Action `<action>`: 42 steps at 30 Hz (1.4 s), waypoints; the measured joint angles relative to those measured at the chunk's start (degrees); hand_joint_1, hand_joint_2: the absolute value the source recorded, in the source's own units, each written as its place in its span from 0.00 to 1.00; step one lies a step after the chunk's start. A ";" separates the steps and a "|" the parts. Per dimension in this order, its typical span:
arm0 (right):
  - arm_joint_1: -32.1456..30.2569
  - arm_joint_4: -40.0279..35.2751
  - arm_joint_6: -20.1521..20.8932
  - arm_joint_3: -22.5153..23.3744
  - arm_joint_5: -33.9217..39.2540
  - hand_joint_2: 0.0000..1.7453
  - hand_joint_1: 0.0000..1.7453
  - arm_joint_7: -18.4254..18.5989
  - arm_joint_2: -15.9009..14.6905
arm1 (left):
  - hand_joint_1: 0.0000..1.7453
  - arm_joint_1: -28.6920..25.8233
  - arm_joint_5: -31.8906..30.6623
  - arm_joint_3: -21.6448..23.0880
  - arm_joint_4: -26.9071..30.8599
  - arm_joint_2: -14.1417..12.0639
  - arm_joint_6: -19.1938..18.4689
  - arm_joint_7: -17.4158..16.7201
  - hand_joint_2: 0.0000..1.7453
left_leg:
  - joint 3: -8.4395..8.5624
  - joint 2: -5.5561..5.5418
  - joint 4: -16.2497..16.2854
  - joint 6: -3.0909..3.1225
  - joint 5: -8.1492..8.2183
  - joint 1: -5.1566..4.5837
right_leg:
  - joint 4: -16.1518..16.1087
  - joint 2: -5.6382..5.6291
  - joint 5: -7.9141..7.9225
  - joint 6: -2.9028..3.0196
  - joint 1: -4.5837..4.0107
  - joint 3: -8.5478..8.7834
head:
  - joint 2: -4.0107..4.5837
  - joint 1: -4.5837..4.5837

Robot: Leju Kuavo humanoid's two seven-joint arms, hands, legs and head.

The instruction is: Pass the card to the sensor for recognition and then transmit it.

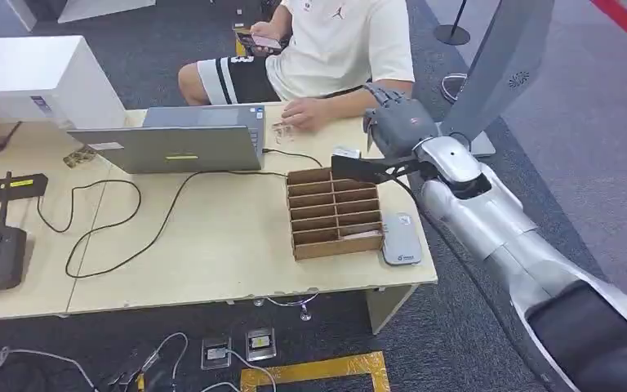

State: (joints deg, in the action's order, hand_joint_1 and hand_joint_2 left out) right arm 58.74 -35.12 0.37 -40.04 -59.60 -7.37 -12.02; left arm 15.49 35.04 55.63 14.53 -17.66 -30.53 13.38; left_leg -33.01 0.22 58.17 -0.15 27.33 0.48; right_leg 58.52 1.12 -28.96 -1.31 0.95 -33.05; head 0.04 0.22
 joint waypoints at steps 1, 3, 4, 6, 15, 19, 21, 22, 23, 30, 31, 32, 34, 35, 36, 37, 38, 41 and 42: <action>0.10 0.83 0.28 -0.30 -0.04 1.00 1.00 0.00 0.28 | 0.00 0.06 0.00 0.00 0.00 0.02 0.00 -0.28 0.00 | 0.00 0.01 0.00 0.00 0.00 0.00 | 0.00 -0.01 0.00 0.00 0.00 -0.01 | 0.00 0.00; 0.28 2.57 0.79 -0.74 -0.09 1.00 1.00 0.09 0.92 | 0.00 0.11 0.02 0.00 0.00 0.09 0.00 -0.41 0.00 | 0.00 0.01 0.00 0.00 0.00 0.00 | 0.00 -0.02 0.00 0.00 0.00 -0.02 | 0.00 0.02; 0.37 3.26 0.79 -0.96 -0.15 1.00 1.00 0.22 1.11 | 0.00 0.12 0.04 0.02 0.00 0.11 0.00 -0.41 0.00 | 0.01 0.01 0.00 0.00 0.00 0.00 | 0.00 -0.01 0.00 0.00 0.00 -0.02 | 0.00 0.00; 0.59 4.39 0.76 -1.42 -0.11 1.00 1.00 0.52 1.53 | 0.00 0.10 0.17 0.02 0.00 0.15 0.00 -0.41 0.00 | 0.01 0.00 0.00 0.00 0.00 0.01 | 0.01 0.01 0.00 0.00 -0.01 -0.02 | 0.00 0.00; 1.26 7.60 0.57 -3.12 0.02 1.00 1.00 0.66 2.58 | 0.00 0.05 0.46 0.02 0.00 0.33 0.00 -0.41 0.00 | 0.00 0.00 0.00 0.00 0.00 0.01 | 0.01 0.00 0.00 0.00 -0.01 -0.01 | 0.00 0.00; 1.27 8.72 0.55 -3.71 -0.04 1.00 1.00 0.68 2.82 | 0.00 -0.01 0.44 0.02 0.00 0.33 0.00 -0.41 0.00 | 0.00 0.00 0.00 0.00 0.00 0.01 | 0.00 0.00 0.00 0.00 -0.01 0.00 | 0.00 0.02; 1.36 8.98 0.55 -3.96 -0.02 1.00 1.00 0.88 2.99 | 0.00 -0.05 0.39 0.02 0.00 0.33 0.00 -0.41 0.00 | 0.01 0.00 0.00 0.00 0.00 0.01 | 0.00 0.00 0.00 0.00 -0.01 -0.01 | 0.00 0.02; 1.41 9.11 0.55 -4.13 0.02 1.00 1.00 0.98 3.04 | 0.00 -0.06 0.39 0.02 0.00 0.33 0.00 -0.41 0.00 | 0.01 0.00 0.00 0.00 0.00 0.01 | 0.00 0.00 0.00 0.00 -0.01 -0.01 | 0.00 0.00; 1.46 9.26 0.55 -4.30 0.04 1.00 1.00 1.03 3.06 | 0.00 -0.08 0.37 0.02 0.00 0.33 0.00 -0.41 0.00 | 0.01 0.00 0.00 0.00 0.00 0.01 | 0.01 0.00 0.00 0.00 -0.01 -0.01 | 0.00 0.02; 1.57 10.09 -0.15 -4.74 0.04 1.00 0.00 0.96 3.10 | 0.00 -0.20 0.44 0.02 0.00 0.33 0.00 -0.41 0.00 | 0.01 0.01 0.00 0.00 0.00 0.01 | 0.01 -0.01 0.00 0.00 -0.01 -0.01 | 0.00 0.00; 1.53 10.20 -0.67 -4.81 0.05 1.00 0.00 0.98 3.12 | 0.00 -0.22 0.48 0.02 0.00 0.33 0.00 -0.41 0.00 | 0.01 0.01 0.00 0.00 0.00 0.01 | 0.01 -0.01 0.00 0.00 -0.01 -0.01 | 0.00 0.02; 1.53 10.33 -1.50 -4.85 0.13 1.00 0.00 0.98 3.17 | 0.00 -0.25 0.59 0.02 0.00 0.33 0.00 -0.41 0.00 | 0.01 0.01 0.00 0.00 0.00 0.01 | 0.01 -0.01 0.00 0.00 -0.01 -0.01 | 0.00 0.00; 1.55 10.58 -4.03 -4.85 0.57 1.00 0.00 0.94 3.21 | 0.00 -0.45 0.81 0.00 0.00 0.33 0.00 -0.39 0.00 | 0.01 0.01 0.00 0.00 0.00 0.01 | 0.01 -0.01 0.00 0.00 -0.01 -0.01 | 0.00 0.00; 1.60 10.66 -5.33 -4.85 0.89 1.00 0.00 0.74 3.21 | 0.00 -0.58 0.98 0.02 0.00 0.33 0.00 -0.39 0.00 | 0.01 0.01 0.00 0.00 0.00 0.01 | 0.01 -0.01 0.00 0.00 -0.01 -0.01 | 0.00 0.02; 1.69 10.69 -6.01 -4.85 1.09 1.00 0.00 0.61 3.23 | 0.00 -0.70 1.07 0.02 0.00 0.33 -0.02 -0.37 0.00 | 0.01 0.01 0.00 0.00 0.00 0.01 | 0.01 -0.01 0.00 0.00 -0.01 -0.02 | 0.00 0.00; 1.84 10.75 -6.43 -4.85 1.31 1.00 0.00 0.55 3.21 | 0.00 -0.81 1.16 0.02 0.00 0.33 0.00 -0.37 0.00 | 0.01 0.01 0.00 0.00 0.00 0.01 | 0.01 -0.01 0.00 0.00 -0.01 -0.02 | 0.00 0.02; 2.02 10.79 -6.49 -4.85 1.36 1.00 0.00 0.50 3.23 | 0.00 -0.87 1.16 0.02 0.00 0.33 0.00 -0.37 0.00 | 0.01 0.01 0.00 0.00 0.00 0.01 | 0.00 0.00 0.00 0.00 -0.01 -0.02 | 0.00 0.02; 2.23 10.84 -8.53 -4.83 2.12 1.00 0.00 0.17 3.21 | 0.00 -1.02 1.33 0.02 0.00 0.33 0.00 -0.22 0.00 | 0.01 0.00 0.00 0.00 0.00 0.01 | 0.01 0.00 0.00 0.00 -0.01 -0.01 | 0.00 0.00; 2.34 10.84 -9.99 -4.81 2.76 1.00 0.00 -0.07 3.21 | 0.00 -1.12 1.51 0.02 0.00 0.33 -0.02 -0.11 0.00 | 0.01 0.01 0.00 0.00 0.00 0.01 | 0.01 -0.02 0.00 0.00 -0.01 -0.01 | 0.00 0.02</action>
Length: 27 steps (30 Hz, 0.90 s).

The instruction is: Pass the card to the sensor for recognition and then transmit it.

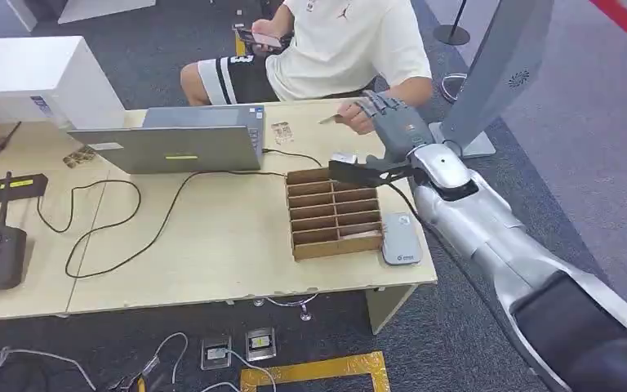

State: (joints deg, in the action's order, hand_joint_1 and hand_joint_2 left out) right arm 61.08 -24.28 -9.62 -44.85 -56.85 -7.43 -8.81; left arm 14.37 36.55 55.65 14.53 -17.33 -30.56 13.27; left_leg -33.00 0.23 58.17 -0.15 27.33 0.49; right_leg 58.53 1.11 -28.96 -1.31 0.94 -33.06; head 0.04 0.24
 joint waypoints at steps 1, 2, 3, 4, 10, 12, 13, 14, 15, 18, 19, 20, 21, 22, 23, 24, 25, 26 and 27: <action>0.22 0.00 -1.51 0.07 0.70 1.00 0.00 -0.20 0.00 | 0.00 -0.13 0.28 -0.02 0.00 0.00 0.00 0.29 0.00 | 0.00 0.01 0.00 0.00 0.00 0.00 | 0.00 -0.01 0.00 0.00 0.00 -0.01 | 0.00 0.00; 0.58 0.00 -3.42 0.22 1.57 1.00 0.00 -0.63 0.00 | 0.00 -0.31 0.46 -0.02 0.00 0.00 0.00 0.72 0.00 | 0.01 0.01 0.00 0.00 0.00 0.00 | 0.00 -0.03 0.00 0.00 0.00 -0.01 | 0.00 -0.02; 0.95 0.00 -4.83 0.42 2.21 1.00 0.00 -0.87 -0.04 | 0.00 -0.49 0.70 -0.02 0.00 0.00 0.02 1.05 0.00 | 0.01 0.01 0.00 0.00 0.00 0.00 | 0.00 -0.03 0.00 0.00 0.00 -0.02 | 0.00 0.00; 1.49 0.00 -6.21 0.57 2.95 1.00 0.00 -1.25 -0.15 | 0.00 -0.69 0.87 -0.02 0.00 0.00 0.02 1.25 0.00 | 0.01 0.01 0.00 0.00 0.00 0.00 | -0.01 -0.03 0.00 0.00 0.00 -0.02 | 0.00 -0.02; 3.63 -0.06 -11.57 2.58 7.07 1.00 0.00 -3.21 -1.23 | 0.00 -1.36 1.60 -0.02 0.00 0.09 0.00 1.88 0.00 | 0.03 0.01 0.01 0.00 0.00 0.00 | -0.01 -0.01 0.00 0.00 0.00 -0.02 | 0.00 0.02; 4.15 -0.42 -15.54 3.87 9.53 1.00 0.00 -4.37 -2.30 | 0.00 -1.55 2.08 -0.02 0.00 0.20 0.02 2.32 0.00 | 0.04 -0.01 0.02 0.00 0.00 -0.01 | -0.02 0.06 0.00 0.00 0.00 -0.02 | 0.00 0.00; 4.35 -0.63 -17.71 4.75 10.84 1.00 0.00 -5.14 -3.04 | 0.00 -1.71 2.23 -0.02 0.00 0.24 0.02 2.62 0.00 | 0.04 -0.03 0.02 0.00 0.00 -0.02 | -0.03 0.08 0.00 0.00 0.01 -0.01 | 0.00 -0.04; 4.55 -0.83 -19.85 5.68 12.17 1.00 0.00 -6.07 -3.84 | 0.00 -1.88 2.49 -0.02 0.00 0.26 0.02 2.88 0.00 | 0.03 -0.04 0.02 0.01 0.00 -0.02 | -0.03 0.09 0.00 0.00 0.01 0.00 | 0.00 0.00; 4.72 -1.01 -21.73 6.72 13.42 1.00 0.00 -7.09 -4.70 | 0.00 -2.04 2.69 0.00 0.00 0.28 0.02 2.93 0.00 | 0.03 -0.04 0.03 0.01 0.00 -0.02 | -0.04 0.09 0.00 0.00 0.02 0.00 | 0.00 -0.02; 4.90 -1.62 -26.67 10.39 17.75 1.00 0.00 -10.06 -8.27 | 0.00 -2.28 3.21 -0.02 0.00 0.28 0.02 3.06 0.00 | 0.06 -0.03 0.06 0.01 0.01 -0.05 | -0.09 0.06 0.01 -0.01 0.04 0.00 | 0.00 0.00; 4.91 -1.82 -27.54 11.50 19.04 1.00 0.00 -11.06 -9.27 | 0.00 -2.36 3.32 -0.02 -0.02 0.28 0.02 3.17 0.00 | 0.06 -0.03 0.06 0.01 0.01 -0.06 | -0.09 0.06 0.01 -0.01 0.06 0.01 | 0.00 -0.02; 4.91 -2.03 -27.82 13.10 20.77 1.00 0.00 -12.31 -10.83 | 0.00 -2.44 3.54 -0.02 -0.02 0.31 0.02 3.39 0.00 | 0.05 -0.04 0.06 0.03 0.02 -0.06 | -0.11 0.07 0.01 -0.01 0.06 0.00 | 0.00 0.02; 4.90 -2.21 -27.95 15.14 22.50 1.00 0.00 -13.94 -12.89 | 0.00 -2.60 3.89 -0.02 -0.02 0.33 0.02 3.56 0.00 | 0.06 -0.05 0.07 0.03 0.02 -0.07 | -0.13 0.12 0.01 -0.01 0.07 -0.01 | 0.00 -0.02; 4.90 -2.32 -27.97 16.44 23.15 1.00 0.00 -14.75 -14.13 | 0.00 -2.74 3.98 -0.02 -0.02 0.35 0.02 3.69 0.00 | 0.04 -0.08 0.07 0.04 0.03 -0.07 | -0.13 0.16 0.01 -0.01 0.07 0.02 | 0.00 0.00; 4.89 -2.45 -27.97 18.28 23.65 1.00 0.00 -15.87 -15.90 | 0.00 -2.96 4.42 -0.02 -0.04 0.33 0.02 3.91 0.00 | 0.03 -0.10 0.07 0.04 0.03 -0.08 | -0.14 0.15 0.01 -0.01 0.08 0.00 | 0.00 0.00; 4.84 -2.54 -27.97 20.42 23.95 1.00 0.00 -16.90 -17.49 | 0.00 -3.16 4.79 -0.02 -0.04 0.33 0.02 4.00 0.00 | 0.02 -0.10 0.07 0.04 0.04 -0.08 | -0.14 0.15 0.01 -0.01 0.08 0.01 | 0.00 0.00; 4.73 -2.58 -27.97 22.19 24.15 1.00 0.00 -17.73 -18.85 | 0.00 -3.37 5.18 -0.02 -0.04 0.33 0.02 4.07 0.00 | 0.03 -0.09 0.07 0.05 0.05 -0.08 | -0.14 0.13 0.00 -0.01 0.08 0.00 | 0.00 0.00; 4.54 -2.60 -27.97 24.66 24.63 1.00 0.00 -18.65 -20.64 | 0.00 -3.54 5.75 -0.02 -0.04 0.33 0.02 4.22 0.00 | 0.03 -0.08 0.07 0.05 0.07 -0.08 | -0.15 0.12 0.00 -0.02 0.08 0.00 | 0.00 0.02; 4.22 -2.60 -27.97 26.70 25.17 1.00 0.00 -19.34 -22.13 | 0.00 -3.73 6.23 -0.02 -0.04 0.33 0.02 4.53 0.00 | 0.03 -0.08 0.07 0.04 0.08 -0.08 | -0.16 0.13 0.00 -0.02 0.08 -0.01 | 0.00 0.00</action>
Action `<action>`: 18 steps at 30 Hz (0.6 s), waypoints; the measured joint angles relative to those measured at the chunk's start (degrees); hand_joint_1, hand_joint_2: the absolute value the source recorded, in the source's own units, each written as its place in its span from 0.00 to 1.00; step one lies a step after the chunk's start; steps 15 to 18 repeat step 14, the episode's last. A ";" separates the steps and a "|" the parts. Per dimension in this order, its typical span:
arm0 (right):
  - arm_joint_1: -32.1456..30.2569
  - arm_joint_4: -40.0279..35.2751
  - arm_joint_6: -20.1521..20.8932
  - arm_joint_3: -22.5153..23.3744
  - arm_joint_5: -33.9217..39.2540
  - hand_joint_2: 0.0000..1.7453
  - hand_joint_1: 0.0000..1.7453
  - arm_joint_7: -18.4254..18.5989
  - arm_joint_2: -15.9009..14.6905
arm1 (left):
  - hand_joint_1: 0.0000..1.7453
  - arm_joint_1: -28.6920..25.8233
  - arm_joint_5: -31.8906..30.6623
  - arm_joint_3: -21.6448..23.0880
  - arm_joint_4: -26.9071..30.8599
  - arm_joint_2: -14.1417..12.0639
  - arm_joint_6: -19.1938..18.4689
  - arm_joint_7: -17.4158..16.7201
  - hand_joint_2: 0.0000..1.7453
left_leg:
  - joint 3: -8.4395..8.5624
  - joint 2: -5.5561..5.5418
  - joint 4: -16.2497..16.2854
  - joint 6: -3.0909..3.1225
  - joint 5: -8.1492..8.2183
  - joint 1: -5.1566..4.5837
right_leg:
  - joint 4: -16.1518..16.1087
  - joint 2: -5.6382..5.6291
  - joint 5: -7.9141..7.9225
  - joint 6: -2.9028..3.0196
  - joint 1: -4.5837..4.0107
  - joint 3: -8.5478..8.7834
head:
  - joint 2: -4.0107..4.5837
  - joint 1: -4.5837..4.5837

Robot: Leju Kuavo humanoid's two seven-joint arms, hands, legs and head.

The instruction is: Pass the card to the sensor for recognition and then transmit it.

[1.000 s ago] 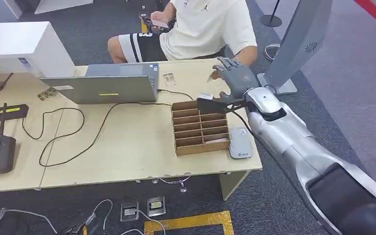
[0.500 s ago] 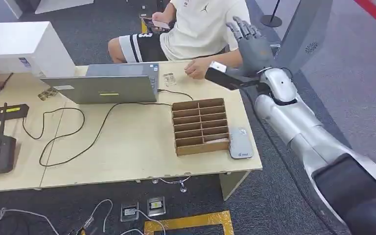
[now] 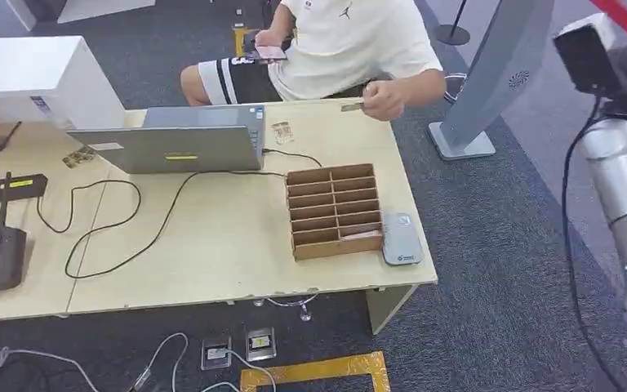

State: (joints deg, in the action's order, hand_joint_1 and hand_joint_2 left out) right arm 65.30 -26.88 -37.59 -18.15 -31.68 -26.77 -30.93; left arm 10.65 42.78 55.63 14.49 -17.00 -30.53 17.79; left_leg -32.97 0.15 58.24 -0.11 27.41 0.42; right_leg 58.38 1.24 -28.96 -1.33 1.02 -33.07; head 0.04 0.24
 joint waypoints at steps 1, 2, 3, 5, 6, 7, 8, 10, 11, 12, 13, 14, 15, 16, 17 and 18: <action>-0.47 0.02 0.00 1.84 0.62 1.00 0.00 -0.60 -1.33 | 0.00 -0.20 0.68 0.00 -0.02 0.02 0.00 0.22 0.00 | 0.00 -0.02 0.00 0.01 0.01 0.00 | -0.01 0.02 0.00 0.00 0.00 -0.02 | 0.00 0.00; -0.91 0.09 0.00 4.48 1.75 1.00 0.00 -1.23 -3.33 | 0.00 -0.39 1.26 -0.02 -0.02 0.02 0.02 0.22 0.00 | 0.00 -0.01 0.00 0.02 0.04 0.00 | -0.01 0.01 -0.01 0.00 0.00 -0.02 | 0.00 0.00; -1.58 0.15 0.00 6.31 2.37 1.00 0.00 -1.74 -4.61 | 0.00 -0.56 1.86 -0.02 -0.02 0.07 0.02 0.22 0.00 | -0.04 -0.02 -0.01 0.02 0.05 0.00 | -0.01 0.03 -0.01 0.00 0.00 -0.01 | 0.00 0.04; -3.14 0.35 0.00 9.95 2.85 1.00 0.00 -2.26 -6.94 | 0.00 -0.72 2.88 -0.09 -0.04 0.22 0.02 0.22 0.00 | -0.01 0.01 0.00 0.03 0.06 0.01 | -0.02 0.00 -0.01 0.00 -0.01 -0.05 | 0.00 0.04; -4.81 0.44 0.00 12.46 2.48 1.00 0.00 -2.37 -8.45 | 0.00 -0.72 3.56 -0.15 -0.04 0.33 0.02 0.22 0.00 | -0.01 0.02 -0.01 0.03 0.07 0.03 | -0.02 -0.02 -0.02 -0.01 -0.03 -0.02 | 0.00 0.00; -6.44 0.52 0.00 14.55 1.98 1.00 0.00 -2.54 -9.62 | 0.00 -0.72 3.96 -0.22 -0.04 0.46 0.02 0.22 0.00 | -0.03 0.01 -0.01 0.04 0.09 0.05 | -0.02 0.00 -0.02 -0.01 -0.04 0.02 | 0.00 0.00; -8.25 0.68 0.00 16.72 1.58 1.00 0.00 -2.78 -10.61 | 0.00 -0.77 4.28 -0.26 -0.04 0.55 0.02 0.22 0.00 | -0.02 0.01 -0.02 0.08 0.12 0.04 | -0.02 0.01 -0.03 -0.01 -0.04 0.01 | 0.00 0.00; -11.64 1.09 0.00 20.62 0.62 1.00 0.00 -2.44 -11.97 | 0.00 -0.83 4.30 -0.26 -0.04 0.76 0.02 0.19 0.00 | -0.04 0.04 -0.02 0.07 0.12 0.03 | -0.02 0.01 -0.03 -0.01 -0.04 0.00 | 0.00 0.02; -13.12 1.35 0.00 22.32 0.46 1.00 0.00 -1.65 -12.45 | 0.00 -0.82 4.28 -0.24 -0.07 0.79 0.02 0.15 0.00 | -0.04 0.05 -0.03 0.07 0.12 0.04 | -0.02 0.00 -0.03 -0.01 -0.04 0.00 | 0.00 0.04; -14.77 1.64 0.00 23.95 0.44 1.00 0.00 -0.85 -12.87 | 0.00 -0.81 4.30 -0.24 -0.07 0.79 0.02 0.15 0.00 | -0.03 0.06 -0.03 0.07 0.12 0.06 | -0.02 0.00 -0.03 0.00 -0.06 0.00 | 0.00 0.00; -16.49 1.99 0.00 25.24 0.46 1.00 0.00 0.22 -13.04 | 0.00 -0.80 4.44 -0.24 -0.07 0.76 0.02 0.15 0.00 | -0.02 0.07 -0.03 0.07 0.12 0.09 | -0.02 -0.02 -0.04 0.01 -0.09 0.01 | 0.00 0.02; -18.40 2.36 0.00 26.52 0.49 1.00 0.00 1.65 -13.15 | 0.00 -0.77 4.61 -0.24 -0.13 0.76 0.02 0.15 0.00 | -0.02 0.06 -0.03 0.06 0.12 0.09 | -0.02 -0.02 -0.04 0.01 -0.10 0.02 | 0.00 0.00; -18.40 2.36 0.00 26.52 0.49 1.00 0.00 1.65 -13.15 | 0.00 -0.77 4.61 -0.24 -0.13 0.76 0.02 0.15 0.00 | -0.02 0.06 -0.03 0.06 0.12 0.09 | -0.02 -0.02 -0.04 0.01 -0.10 0.02 | 0.00 0.00; -18.40 2.36 0.00 26.52 0.49 1.00 0.00 1.65 -13.15 | 0.00 -0.77 4.61 -0.24 -0.13 0.76 0.02 0.15 0.00 | -0.02 0.06 -0.03 0.06 0.12 0.09 | -0.02 -0.02 -0.04 0.01 -0.10 0.02 | 0.00 0.00; -18.40 2.36 0.00 26.52 0.49 1.00 0.00 1.65 -13.15 | 0.00 -0.77 4.61 -0.24 -0.13 0.76 0.02 0.15 0.00 | -0.02 0.06 -0.03 0.06 0.12 0.09 | -0.02 -0.02 -0.04 0.01 -0.10 0.02 | 0.00 0.00; -18.40 2.36 0.00 26.52 0.49 1.00 0.00 1.65 -13.15 | 0.00 -0.77 4.61 -0.24 -0.13 0.76 0.02 0.15 0.00 | -0.02 0.06 -0.03 0.06 0.12 0.09 | -0.02 -0.02 -0.04 0.01 -0.10 0.02 | 0.00 0.00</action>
